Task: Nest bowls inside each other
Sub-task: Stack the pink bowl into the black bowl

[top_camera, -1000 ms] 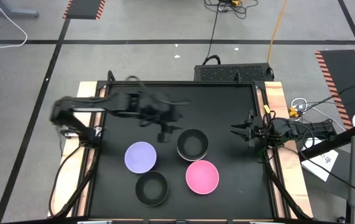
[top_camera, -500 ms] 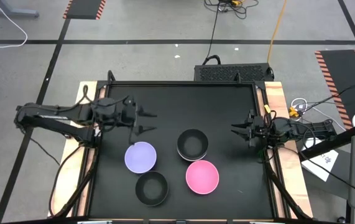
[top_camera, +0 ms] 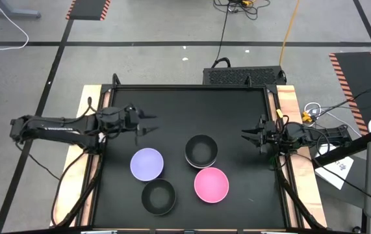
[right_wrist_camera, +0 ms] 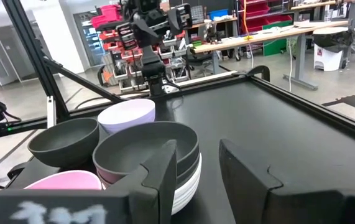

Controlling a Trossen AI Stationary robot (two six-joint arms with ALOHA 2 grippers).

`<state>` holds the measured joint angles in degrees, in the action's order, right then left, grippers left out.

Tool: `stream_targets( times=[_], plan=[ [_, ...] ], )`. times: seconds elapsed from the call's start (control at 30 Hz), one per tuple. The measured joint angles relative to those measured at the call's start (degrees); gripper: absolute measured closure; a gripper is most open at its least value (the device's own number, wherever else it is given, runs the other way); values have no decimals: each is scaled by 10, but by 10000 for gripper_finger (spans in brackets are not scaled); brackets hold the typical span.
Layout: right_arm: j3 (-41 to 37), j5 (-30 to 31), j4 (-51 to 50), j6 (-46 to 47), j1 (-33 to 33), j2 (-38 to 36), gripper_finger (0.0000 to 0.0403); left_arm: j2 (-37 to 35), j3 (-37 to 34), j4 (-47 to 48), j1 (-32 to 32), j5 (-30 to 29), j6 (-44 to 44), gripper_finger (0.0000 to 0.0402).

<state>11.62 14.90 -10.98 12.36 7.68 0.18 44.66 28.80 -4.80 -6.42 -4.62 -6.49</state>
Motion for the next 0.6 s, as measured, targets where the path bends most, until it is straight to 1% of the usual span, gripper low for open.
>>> stream_targets(
  times=[0.1, 0.27, 0.33, 0.43, 0.6],
  plan=[
    [0, 0, 0, 2, 0, 0, 289, -56, -27, 0, -11, -2, 9, 176],
    [0, 0, -1, 4, 0, 0, 289, -158, -67, 9, -9, 0, 10, 176],
    [0, 0, -2, 4, 0, 0, 289, -188, -89, 11, -9, 0, 12, 176],
    [0, 0, -2, -4, 0, 0, 289, -215, -118, 17, -9, 13, 21, 176],
    [0, 0, -2, -20, 0, 0, 289, -224, -145, 30, -9, 20, 43, 176]
  ],
)
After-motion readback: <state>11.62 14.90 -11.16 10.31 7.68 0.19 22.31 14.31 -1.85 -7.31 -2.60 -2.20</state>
